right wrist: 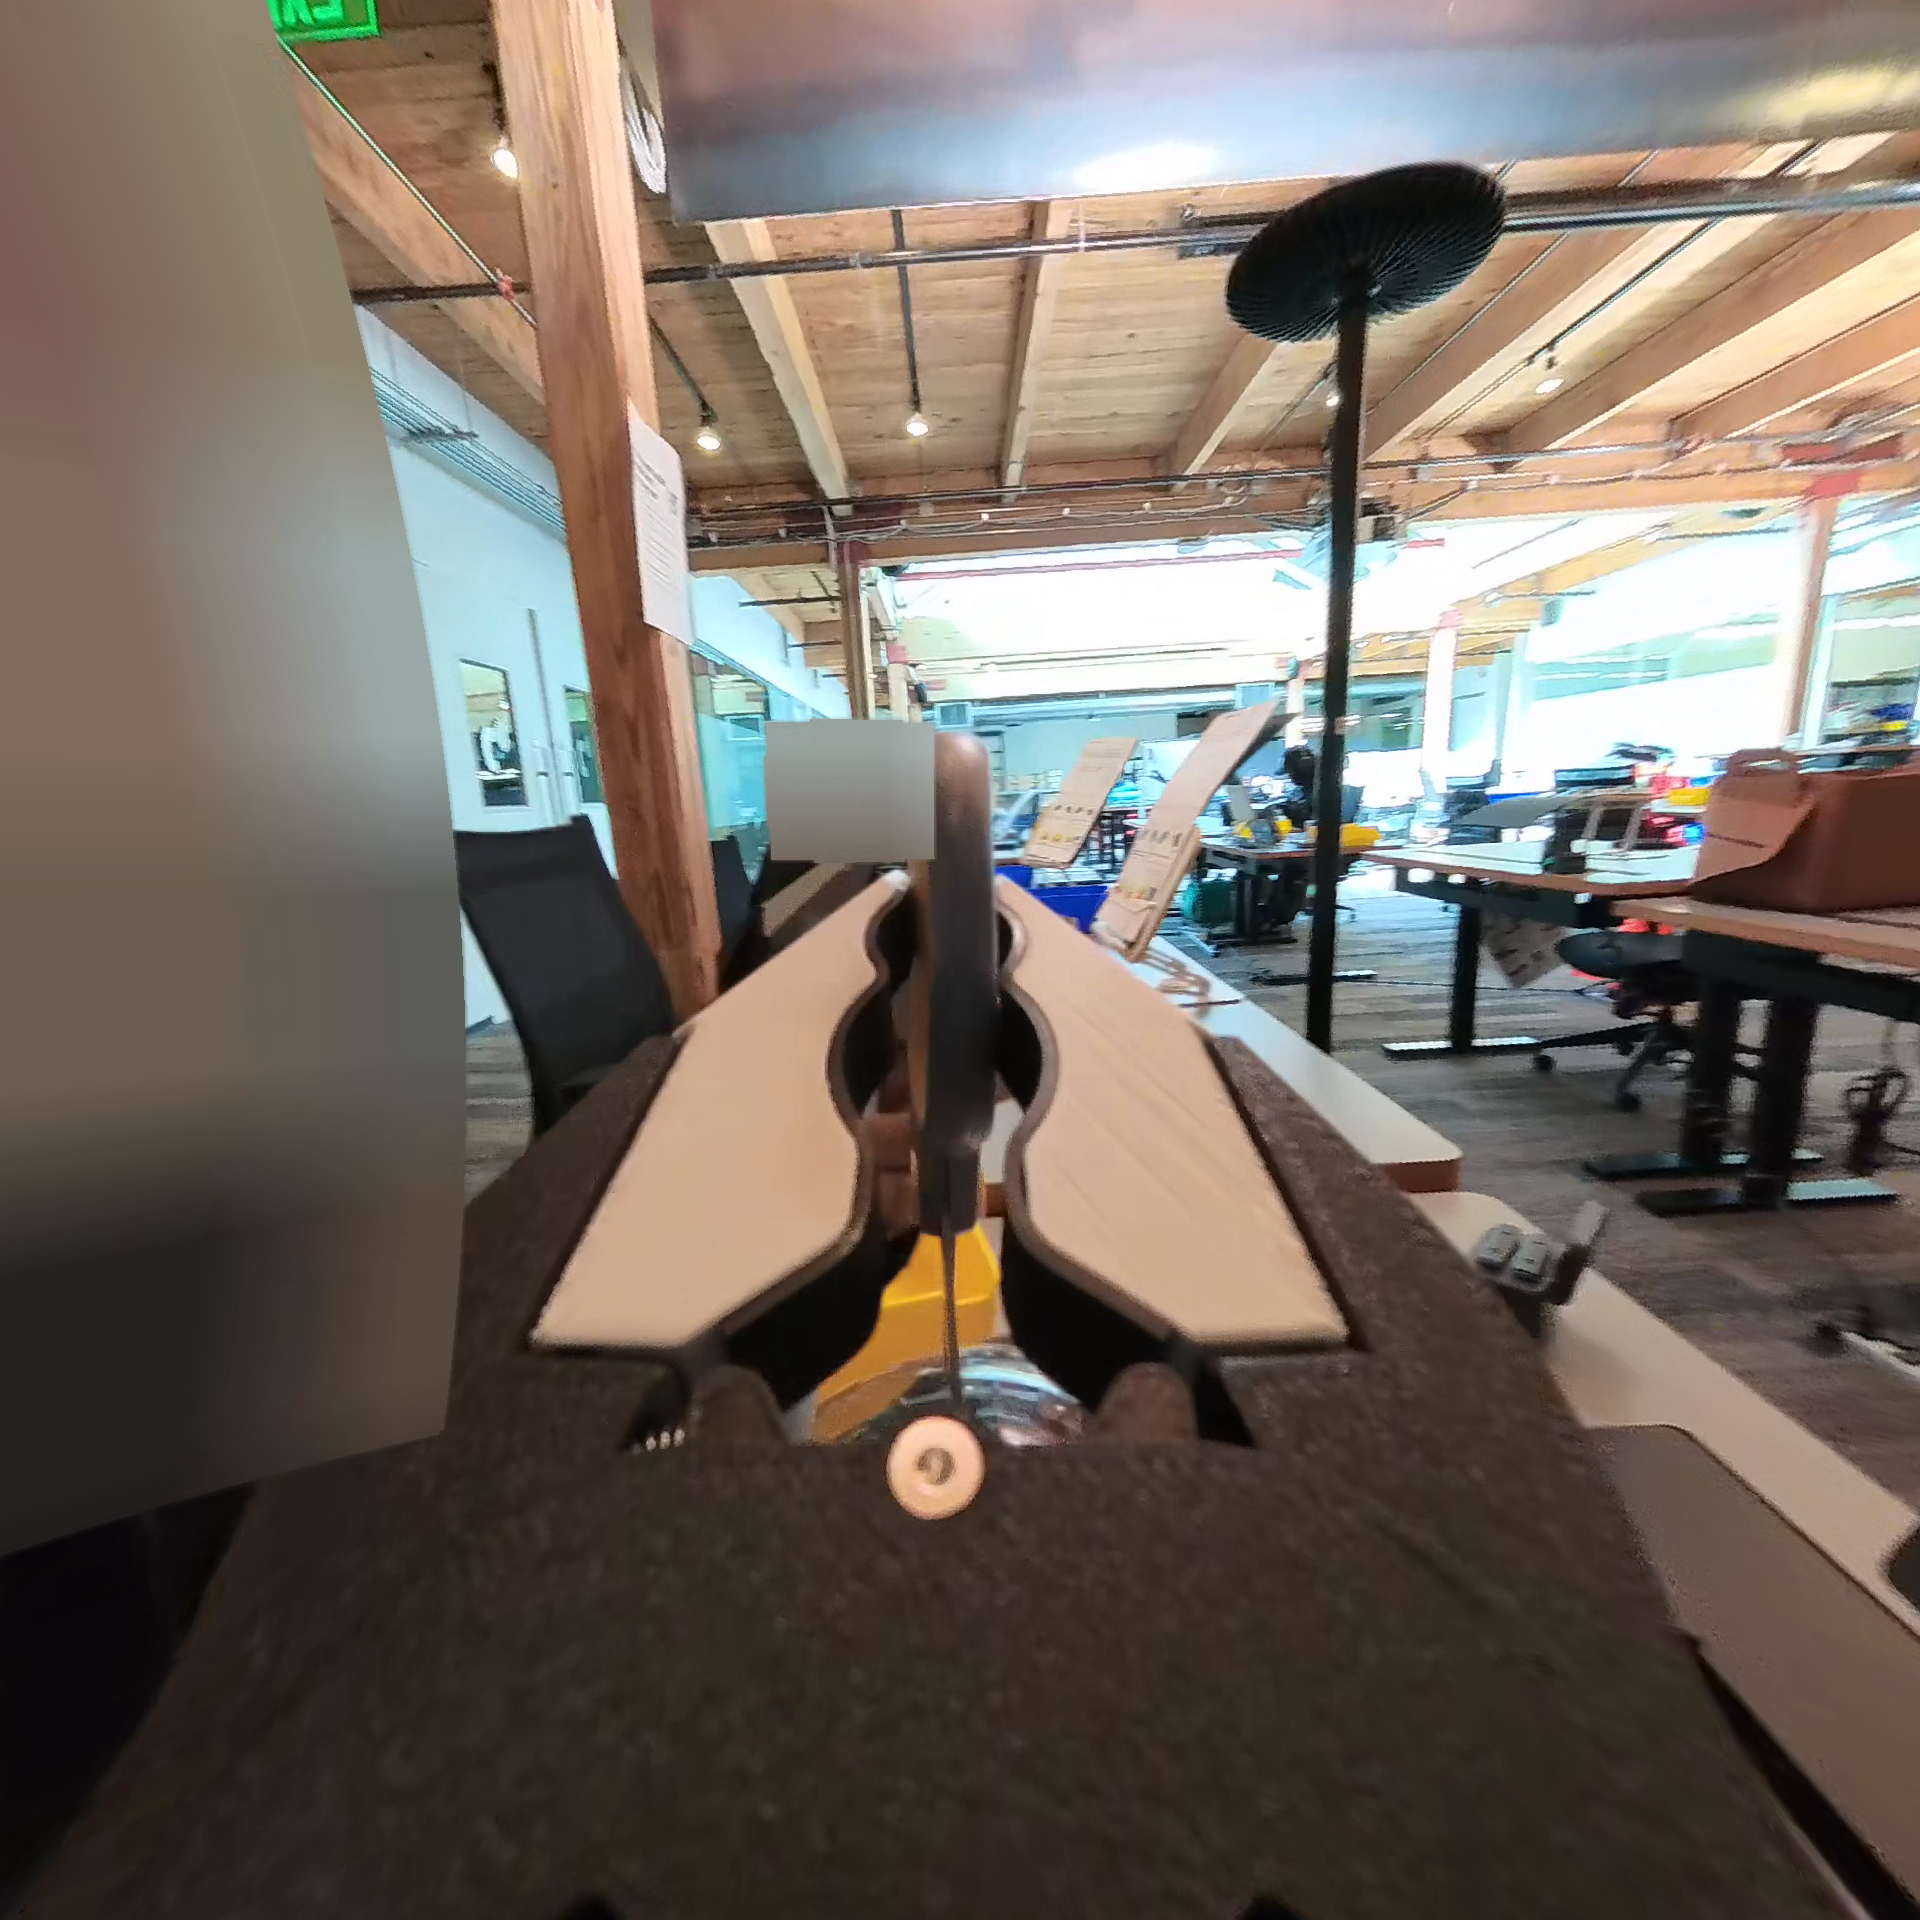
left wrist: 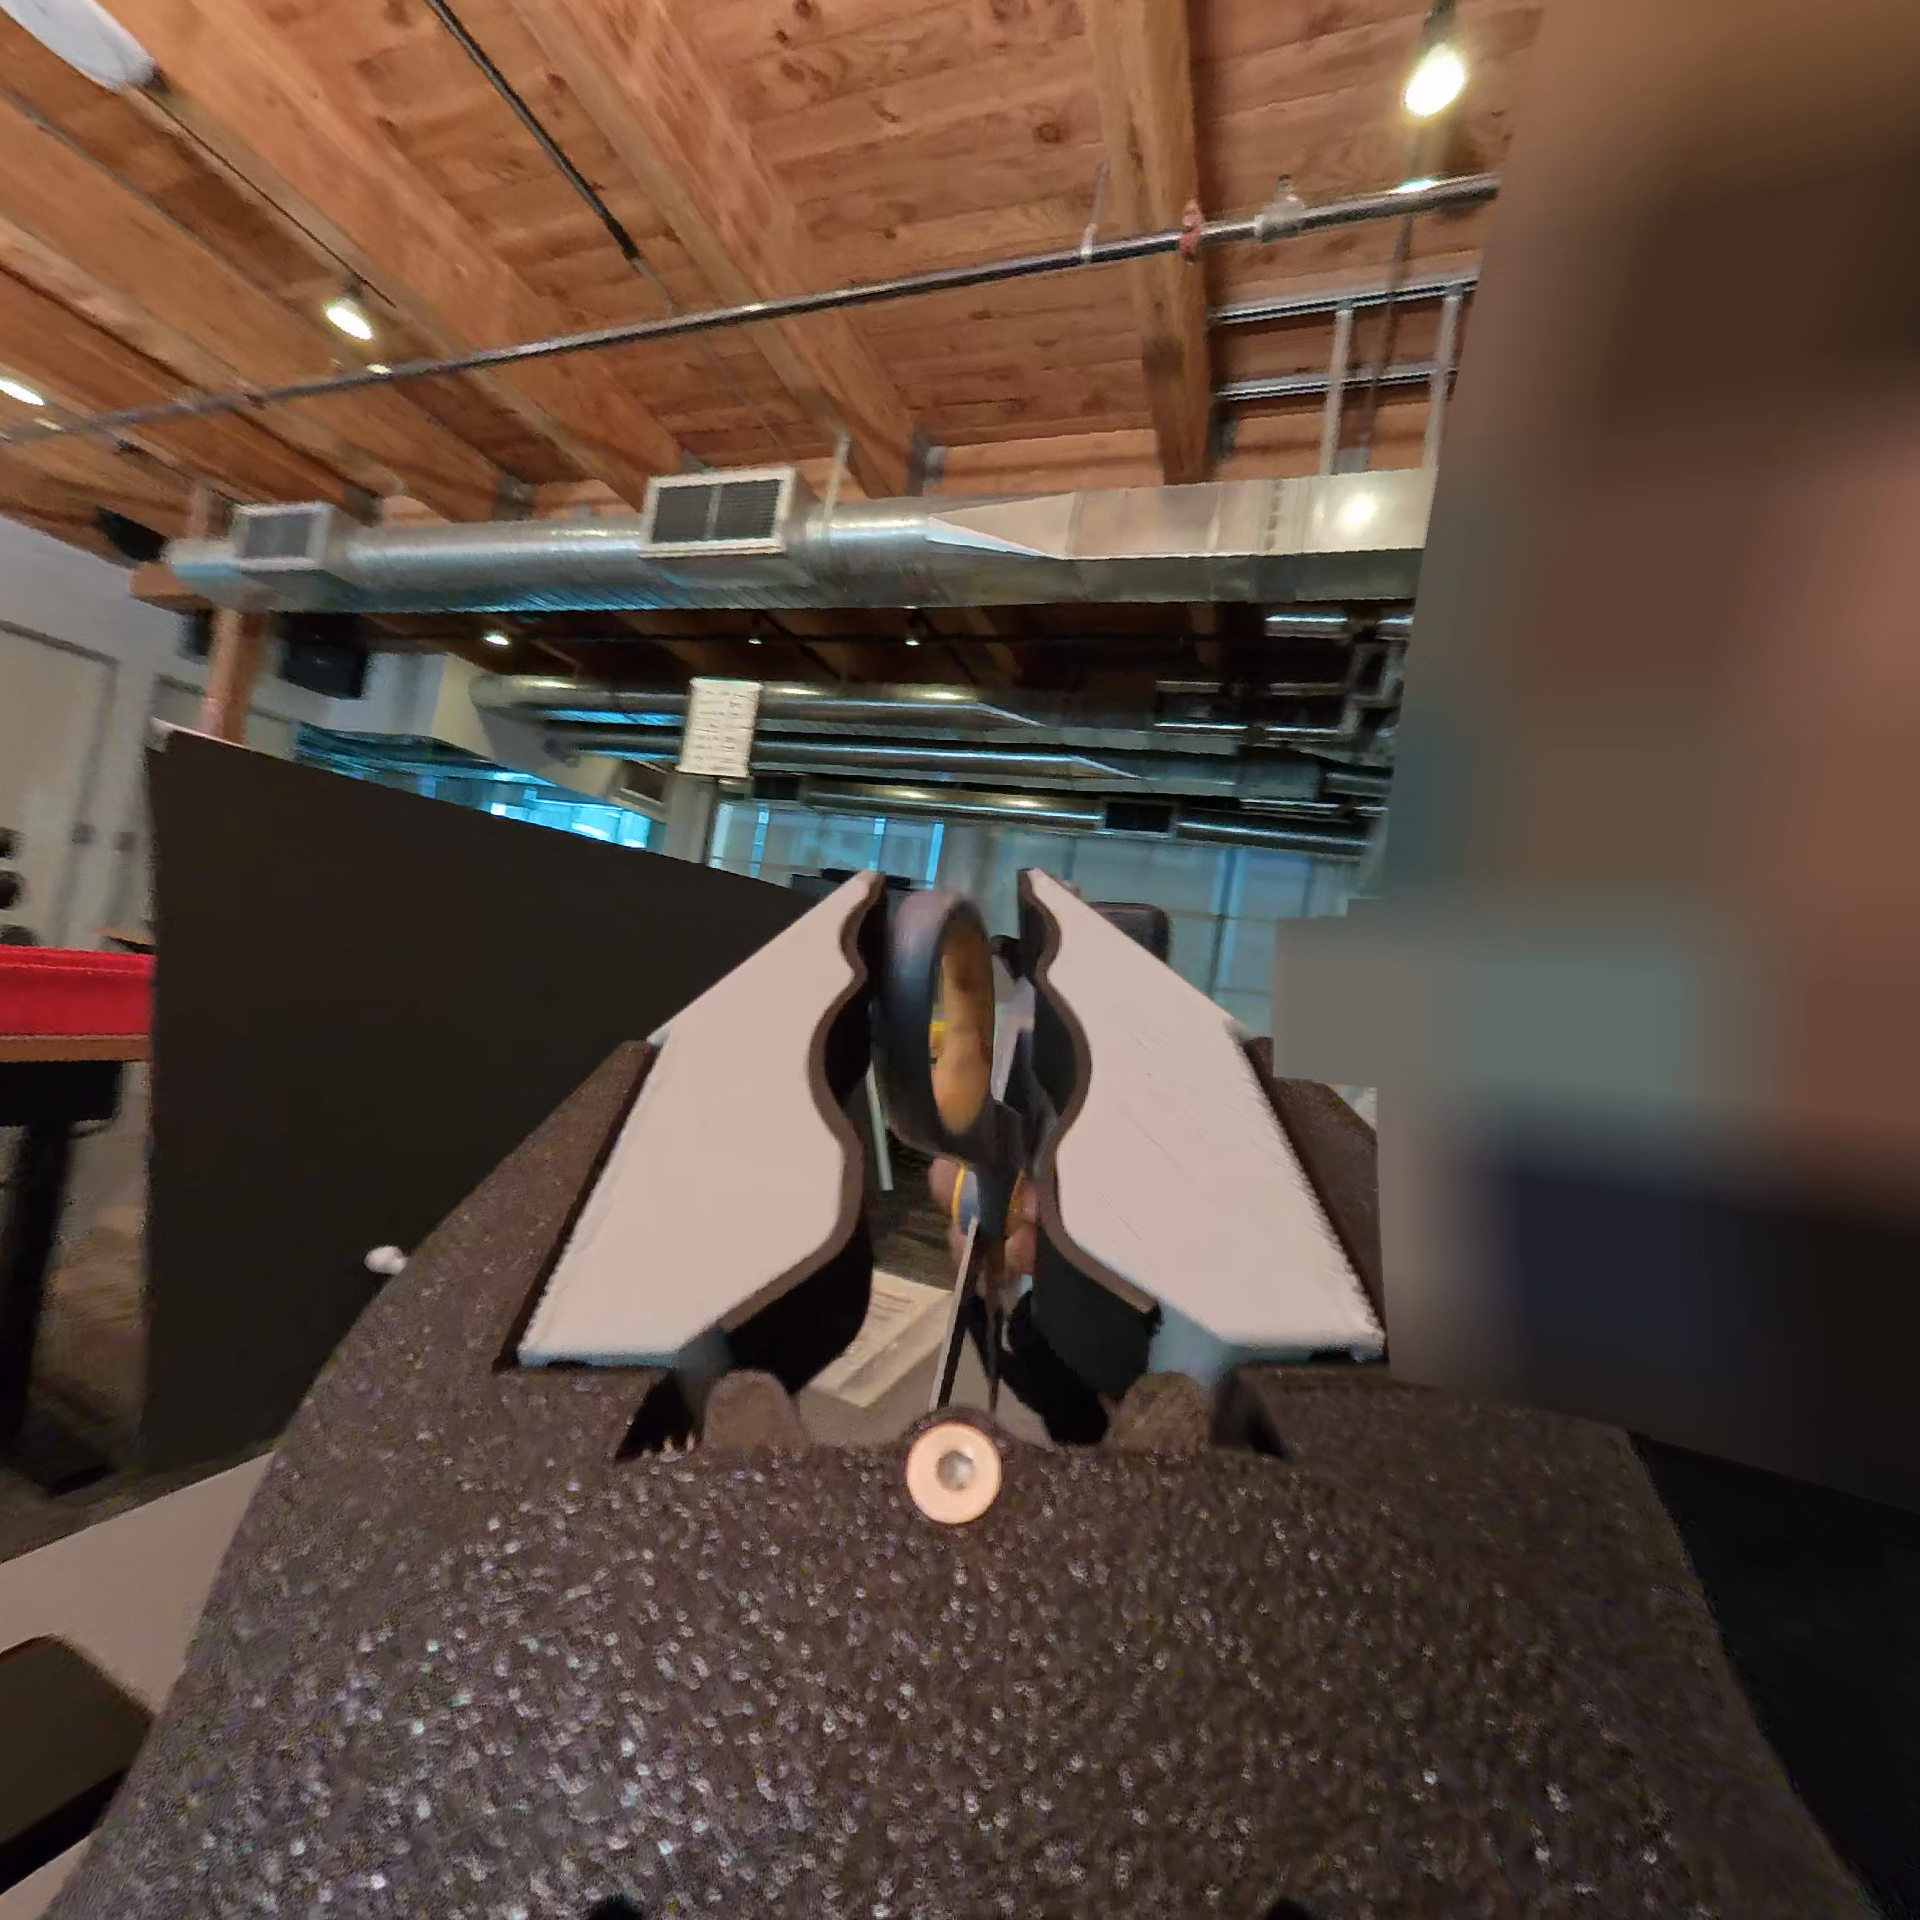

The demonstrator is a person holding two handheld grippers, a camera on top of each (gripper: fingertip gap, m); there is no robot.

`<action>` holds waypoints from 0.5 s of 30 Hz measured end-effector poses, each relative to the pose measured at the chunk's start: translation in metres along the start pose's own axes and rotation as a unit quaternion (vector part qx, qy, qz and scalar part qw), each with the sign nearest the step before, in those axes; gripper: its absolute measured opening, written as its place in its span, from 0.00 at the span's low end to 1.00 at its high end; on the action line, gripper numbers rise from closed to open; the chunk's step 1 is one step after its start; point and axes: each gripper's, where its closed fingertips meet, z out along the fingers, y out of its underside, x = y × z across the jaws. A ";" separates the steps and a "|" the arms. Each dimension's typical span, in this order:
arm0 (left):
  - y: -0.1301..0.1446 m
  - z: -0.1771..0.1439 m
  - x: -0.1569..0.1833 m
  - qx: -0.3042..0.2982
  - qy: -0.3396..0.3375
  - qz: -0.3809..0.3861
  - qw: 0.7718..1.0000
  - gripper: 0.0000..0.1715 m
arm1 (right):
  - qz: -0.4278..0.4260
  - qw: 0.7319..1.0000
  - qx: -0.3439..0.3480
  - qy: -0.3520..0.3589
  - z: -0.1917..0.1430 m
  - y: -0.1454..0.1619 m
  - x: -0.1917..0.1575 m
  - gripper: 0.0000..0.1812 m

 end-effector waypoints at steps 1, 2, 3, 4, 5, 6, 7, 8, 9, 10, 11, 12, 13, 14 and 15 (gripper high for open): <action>-0.002 -0.002 -0.002 -0.003 -0.015 0.010 1.000 0.17 | -0.010 1.000 0.001 0.011 -0.003 -0.003 0.002 0.06; -0.004 -0.003 -0.002 -0.011 -0.027 0.020 0.999 0.20 | -0.019 1.000 0.003 0.025 -0.006 -0.005 0.005 0.06; -0.004 -0.004 -0.004 -0.025 -0.043 0.032 0.998 0.20 | -0.028 0.999 0.005 0.042 -0.010 -0.009 0.010 0.06; -0.003 -0.006 -0.010 -0.045 -0.072 0.046 0.995 0.20 | -0.035 0.998 0.010 0.056 -0.014 -0.013 0.014 0.06; 0.000 -0.010 -0.021 -0.071 -0.116 0.062 0.989 0.20 | -0.037 0.997 0.012 0.067 -0.018 -0.015 0.019 0.06; 0.006 -0.016 -0.036 -0.105 -0.171 0.078 0.977 0.20 | -0.035 0.996 0.013 0.075 -0.021 -0.017 0.024 0.06; 0.015 -0.023 -0.050 -0.149 -0.219 0.095 0.960 0.20 | -0.031 0.996 0.014 0.083 -0.025 -0.018 0.029 0.06; 0.027 -0.031 -0.061 -0.200 -0.254 0.110 0.940 0.20 | -0.027 0.995 0.016 0.091 -0.029 -0.019 0.034 0.06; 0.043 -0.039 -0.068 -0.258 -0.274 0.119 0.919 0.19 | -0.024 0.995 0.015 0.099 -0.032 -0.018 0.038 0.06; 0.061 -0.045 -0.071 -0.314 -0.279 0.121 0.899 0.19 | -0.021 0.994 0.011 0.106 -0.035 -0.017 0.042 0.06; 0.078 -0.049 -0.069 -0.357 -0.269 0.115 0.887 0.19 | -0.016 0.994 0.005 0.110 -0.037 -0.015 0.045 0.06; 0.094 -0.050 -0.065 -0.393 -0.254 0.105 0.877 0.19 | -0.012 0.994 0.001 0.110 -0.039 -0.014 0.046 0.06; 0.107 -0.051 -0.062 -0.420 -0.242 0.097 0.869 0.19 | -0.008 0.994 0.000 0.109 -0.040 -0.014 0.046 0.06; 0.118 -0.052 -0.060 -0.443 -0.232 0.092 0.861 0.19 | -0.001 0.994 0.001 0.106 -0.041 -0.013 0.045 0.06; 0.129 -0.055 -0.059 -0.468 -0.223 0.092 0.850 0.19 | 0.005 0.995 0.003 0.101 -0.041 -0.014 0.044 0.06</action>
